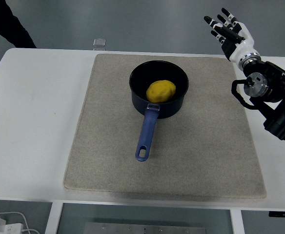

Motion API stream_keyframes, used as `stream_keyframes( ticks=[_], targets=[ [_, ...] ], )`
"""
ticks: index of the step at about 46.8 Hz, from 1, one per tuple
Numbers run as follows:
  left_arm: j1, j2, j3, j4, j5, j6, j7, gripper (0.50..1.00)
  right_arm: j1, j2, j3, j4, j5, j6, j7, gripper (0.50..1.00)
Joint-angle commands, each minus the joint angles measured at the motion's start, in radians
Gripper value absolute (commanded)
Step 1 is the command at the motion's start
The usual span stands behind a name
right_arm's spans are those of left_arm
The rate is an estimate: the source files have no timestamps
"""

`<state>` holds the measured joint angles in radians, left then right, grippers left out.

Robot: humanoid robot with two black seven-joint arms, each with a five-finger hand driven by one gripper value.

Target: Put the potato in the blue pot

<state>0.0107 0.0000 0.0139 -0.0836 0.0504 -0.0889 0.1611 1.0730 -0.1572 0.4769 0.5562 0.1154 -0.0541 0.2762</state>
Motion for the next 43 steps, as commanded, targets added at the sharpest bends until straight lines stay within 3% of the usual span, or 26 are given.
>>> stream_keyframes(
  ticks=[1, 14, 28, 43],
  targets=[
    [0.000, 0.000, 0.000, 0.001, -0.001, 0.000, 0.000, 0.996, -0.021, -0.004, 0.040, 0.001, 0.009, 0.017, -0.003, 0.948],
    [0.002, 0.000, 0.000, 0.001, 0.000, 0.000, 0.000, 0.996, -0.056, -0.002, 0.135, 0.001, 0.021, 0.019, 0.014, 0.946],
    [0.002, 0.000, 0.000, -0.001, 0.000, 0.000, 0.000, 0.996, -0.070, 0.007, 0.144, -0.001, 0.020, 0.082, 0.037, 0.946],
    [0.002, 0.000, 0.000, -0.001, -0.001, 0.000, 0.000, 0.996, -0.090, 0.011, 0.144, -0.001, 0.018, 0.086, 0.051, 0.946]
  ],
)
